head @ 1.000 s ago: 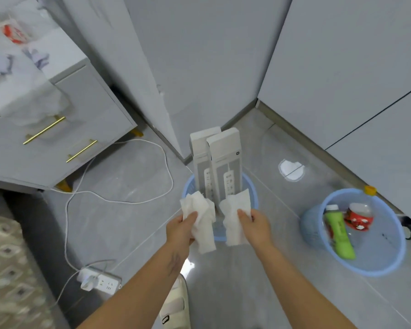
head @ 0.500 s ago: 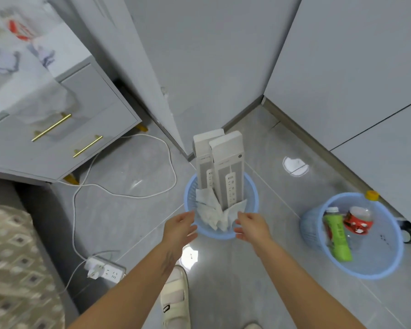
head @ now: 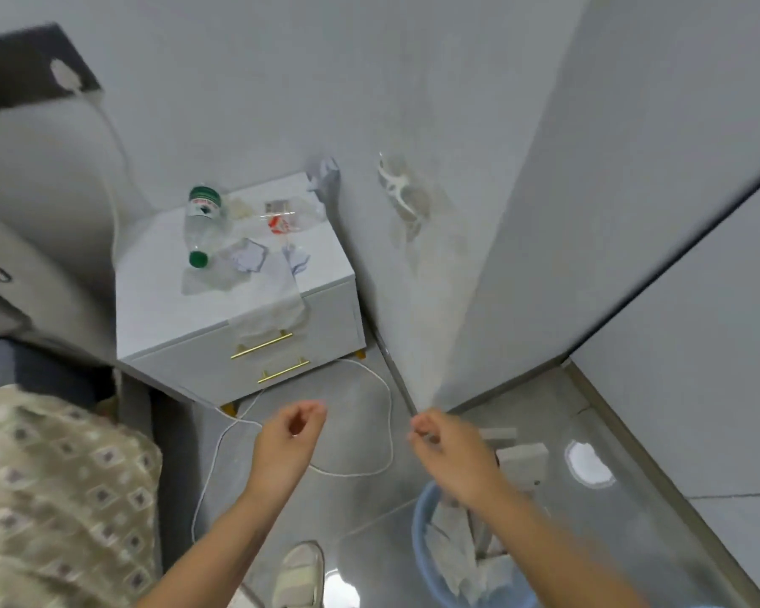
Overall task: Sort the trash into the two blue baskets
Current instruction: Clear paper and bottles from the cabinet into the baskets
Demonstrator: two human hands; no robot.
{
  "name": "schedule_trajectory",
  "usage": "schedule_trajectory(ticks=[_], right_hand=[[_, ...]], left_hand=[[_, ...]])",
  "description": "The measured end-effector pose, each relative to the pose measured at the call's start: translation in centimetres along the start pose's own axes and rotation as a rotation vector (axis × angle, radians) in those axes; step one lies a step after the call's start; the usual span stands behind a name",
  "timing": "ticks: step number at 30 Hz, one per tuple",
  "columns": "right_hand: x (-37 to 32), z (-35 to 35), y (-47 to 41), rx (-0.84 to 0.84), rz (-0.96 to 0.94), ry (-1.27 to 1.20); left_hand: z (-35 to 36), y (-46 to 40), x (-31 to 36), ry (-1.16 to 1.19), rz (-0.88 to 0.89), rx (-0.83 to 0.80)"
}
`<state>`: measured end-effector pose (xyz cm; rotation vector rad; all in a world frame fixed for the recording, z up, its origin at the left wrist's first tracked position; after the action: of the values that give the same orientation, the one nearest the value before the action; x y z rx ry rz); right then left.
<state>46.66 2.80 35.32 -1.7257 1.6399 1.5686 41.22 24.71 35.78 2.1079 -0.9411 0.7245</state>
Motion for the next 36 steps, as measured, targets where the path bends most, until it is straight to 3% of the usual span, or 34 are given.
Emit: schedule_trajectory(ticks=[6, 13, 19, 26, 31, 36], right_hand=[[-9.5, 4.6, -11.5, -0.008, -0.145, 0.106], [-16.0, 8.9, -22.4, 0.007, -0.159, 0.257], [-18.1, 11.9, -30.4, 0.007, -0.121, 0.39], [-20.0, 14.2, -36.3, 0.014, -0.151, 0.453], [-19.5, 14.8, -38.0, 0.059, -0.085, 0.485], [-19.8, 15.8, -37.9, 0.034, -0.152, 0.509]], left_hand=[[-8.4, -10.9, 1.1, -0.097, 0.043, 0.113], [-13.4, -21.0, 0.6, -0.292, 0.088, 0.109], [-14.8, -26.7, -3.0, -0.221, -0.002, 0.067], [-15.9, -30.6, -4.3, -0.281, 0.046, 0.072], [-15.8, -32.5, -3.9, -0.24, 0.016, 0.061], [-15.8, -33.2, -3.2, -0.233, 0.035, 0.056]])
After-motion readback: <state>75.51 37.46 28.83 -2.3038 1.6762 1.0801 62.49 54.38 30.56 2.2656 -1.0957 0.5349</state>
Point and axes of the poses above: each hand's wrist, its own y-axis away from the middle knuckle, its own z-axis out of the palm, x = y × z, the point moved 7 cm from there along -y, towards the middle knuckle, and after that the axes turned 14 degrees about -y, right-handed, at the moved point
